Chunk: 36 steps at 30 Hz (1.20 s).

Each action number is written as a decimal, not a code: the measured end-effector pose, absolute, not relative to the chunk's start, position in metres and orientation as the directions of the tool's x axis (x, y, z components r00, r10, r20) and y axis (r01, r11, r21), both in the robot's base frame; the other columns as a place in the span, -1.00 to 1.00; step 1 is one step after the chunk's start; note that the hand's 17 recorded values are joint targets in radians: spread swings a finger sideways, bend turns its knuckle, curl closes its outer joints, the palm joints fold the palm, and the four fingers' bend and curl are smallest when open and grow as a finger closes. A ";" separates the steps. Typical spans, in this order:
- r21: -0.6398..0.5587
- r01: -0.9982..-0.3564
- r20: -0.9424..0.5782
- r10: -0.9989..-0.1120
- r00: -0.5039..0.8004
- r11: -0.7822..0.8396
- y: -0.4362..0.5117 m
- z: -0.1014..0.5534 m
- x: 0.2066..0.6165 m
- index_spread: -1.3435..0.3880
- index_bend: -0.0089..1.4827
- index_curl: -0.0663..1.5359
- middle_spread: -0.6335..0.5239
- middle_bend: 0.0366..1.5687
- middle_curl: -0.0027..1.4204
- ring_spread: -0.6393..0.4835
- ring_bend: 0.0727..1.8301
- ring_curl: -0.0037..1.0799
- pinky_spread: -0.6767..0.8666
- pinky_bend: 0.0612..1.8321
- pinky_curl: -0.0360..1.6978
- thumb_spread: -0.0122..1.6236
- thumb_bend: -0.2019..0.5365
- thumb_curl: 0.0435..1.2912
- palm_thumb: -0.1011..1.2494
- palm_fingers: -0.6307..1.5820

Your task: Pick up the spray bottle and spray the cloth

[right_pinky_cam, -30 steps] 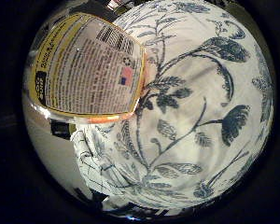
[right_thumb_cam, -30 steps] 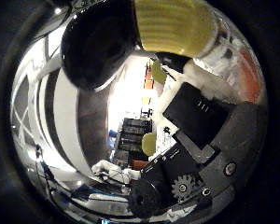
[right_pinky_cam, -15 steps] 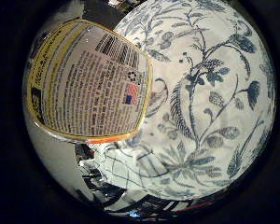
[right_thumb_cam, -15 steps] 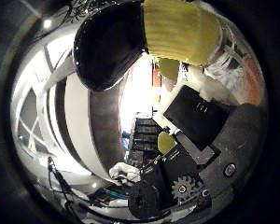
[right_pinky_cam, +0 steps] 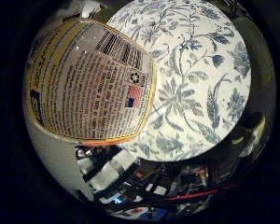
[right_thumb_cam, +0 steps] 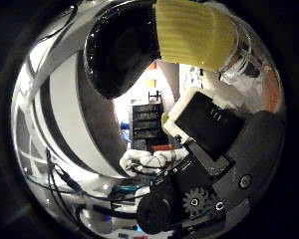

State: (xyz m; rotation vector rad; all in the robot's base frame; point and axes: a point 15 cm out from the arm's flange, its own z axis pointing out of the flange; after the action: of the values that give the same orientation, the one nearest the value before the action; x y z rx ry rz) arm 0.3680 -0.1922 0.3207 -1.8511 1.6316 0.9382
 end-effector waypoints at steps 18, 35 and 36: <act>0.447 -0.772 -0.543 -0.823 0.167 -0.452 -0.149 0.366 0.302 0.31 0.57 0.05 -0.07 0.80 -0.09 -0.22 0.52 0.35 -0.35 0.15 0.50 -0.02 -0.51 0.24 0.57 0.60; 0.760 -0.489 -0.441 -0.892 0.093 -0.427 -0.123 0.366 0.278 0.31 0.56 0.04 -0.07 0.80 -0.08 -0.22 0.51 0.37 -0.39 0.14 0.54 0.06 -0.50 0.23 0.52 0.61; 0.777 -0.471 -0.437 -0.896 0.074 -0.418 -0.122 0.364 0.276 0.31 0.56 0.04 -0.07 0.80 -0.08 -0.22 0.51 0.37 -0.39 0.14 0.54 0.07 -0.50 0.23 0.53 0.61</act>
State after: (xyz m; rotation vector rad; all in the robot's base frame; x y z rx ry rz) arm 0.2762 -0.1218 0.3638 -2.5745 1.8085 1.7419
